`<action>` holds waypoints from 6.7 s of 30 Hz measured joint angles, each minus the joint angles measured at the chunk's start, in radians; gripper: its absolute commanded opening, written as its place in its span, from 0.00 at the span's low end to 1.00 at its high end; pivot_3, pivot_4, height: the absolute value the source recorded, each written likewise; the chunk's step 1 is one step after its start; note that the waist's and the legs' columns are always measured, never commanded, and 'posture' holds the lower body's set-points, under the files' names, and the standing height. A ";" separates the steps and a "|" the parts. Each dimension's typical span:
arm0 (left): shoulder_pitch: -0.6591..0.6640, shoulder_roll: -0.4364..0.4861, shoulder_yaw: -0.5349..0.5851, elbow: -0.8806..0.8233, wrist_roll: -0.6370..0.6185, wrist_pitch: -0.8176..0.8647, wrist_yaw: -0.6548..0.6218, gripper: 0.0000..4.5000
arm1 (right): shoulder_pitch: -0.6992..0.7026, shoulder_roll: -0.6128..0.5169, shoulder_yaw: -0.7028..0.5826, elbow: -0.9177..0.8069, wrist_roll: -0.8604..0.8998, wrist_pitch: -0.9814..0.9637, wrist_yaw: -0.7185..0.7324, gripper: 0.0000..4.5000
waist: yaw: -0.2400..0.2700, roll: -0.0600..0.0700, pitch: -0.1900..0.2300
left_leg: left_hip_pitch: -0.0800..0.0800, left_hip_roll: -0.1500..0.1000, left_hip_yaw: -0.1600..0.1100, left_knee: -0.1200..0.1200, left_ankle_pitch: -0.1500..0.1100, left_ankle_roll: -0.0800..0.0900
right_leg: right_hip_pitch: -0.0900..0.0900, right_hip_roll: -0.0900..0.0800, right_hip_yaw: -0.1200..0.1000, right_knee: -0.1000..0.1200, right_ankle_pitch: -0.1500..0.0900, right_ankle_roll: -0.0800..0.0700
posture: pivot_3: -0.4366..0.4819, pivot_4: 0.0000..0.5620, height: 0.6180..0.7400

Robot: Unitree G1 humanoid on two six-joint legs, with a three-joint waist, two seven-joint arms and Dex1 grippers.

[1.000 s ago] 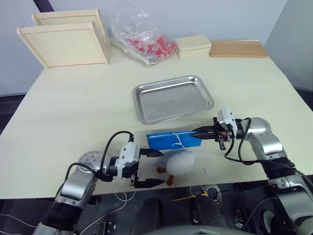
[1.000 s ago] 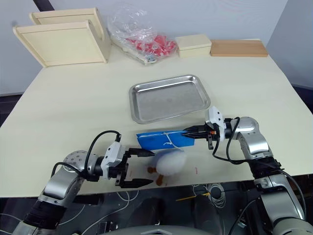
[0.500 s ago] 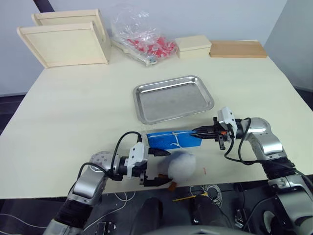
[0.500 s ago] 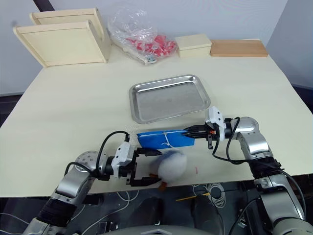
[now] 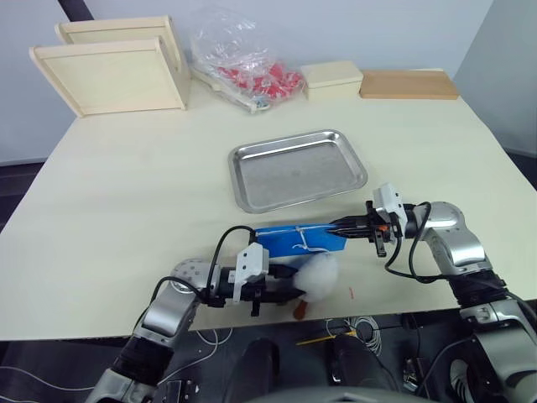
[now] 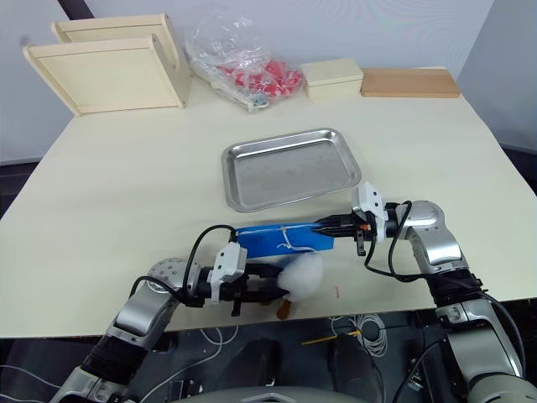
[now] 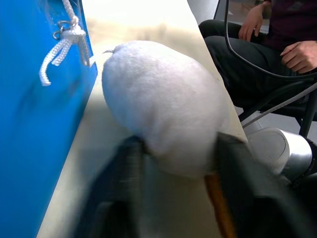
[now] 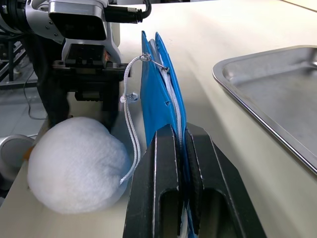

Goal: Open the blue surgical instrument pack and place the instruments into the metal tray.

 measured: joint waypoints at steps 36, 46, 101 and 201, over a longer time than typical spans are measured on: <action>0.148 0.339 0.529 0.095 -0.240 0.107 -0.088 0.01 | 0.008 0.009 -0.001 0.011 0.002 -0.032 0.000 0.00 | -0.003 0.000 0.000 | 0.000 0.001 0.000 0.000 0.000 0.000 | 0.000 0.000 -0.001 0.000 0.000 0.000 | 0.48 0.27 1.00; 0.163 0.363 0.557 0.229 -0.175 0.048 -0.079 0.01 | 0.009 0.010 -0.001 0.013 0.001 -0.040 -0.001 0.00 | -0.003 0.000 0.000 | 0.000 0.001 0.000 0.000 0.000 0.000 | 0.000 0.000 -0.001 0.000 0.000 0.000 | 0.48 0.27 1.00; 0.228 0.369 0.618 0.371 -0.037 -0.050 0.099 0.01 | -0.004 0.079 -0.091 -0.225 0.265 0.332 -0.127 0.00 | 0.005 0.005 0.002 | 0.000 -0.001 0.000 -0.003 0.000 0.000 | -0.001 -0.012 -0.002 -0.001 0.000 0.000 | 0.48 0.27 1.00; -0.258 0.119 0.212 0.252 -0.142 0.162 -0.279 0.00 | 0.010 -0.069 0.011 -0.223 0.098 0.283 -0.033 0.94 | 0.021 0.000 0.003 | -0.004 -0.002 0.002 0.000 0.000 0.000 | -0.004 -0.001 -0.003 0.001 0.000 0.000 | 0.48 0.27 1.00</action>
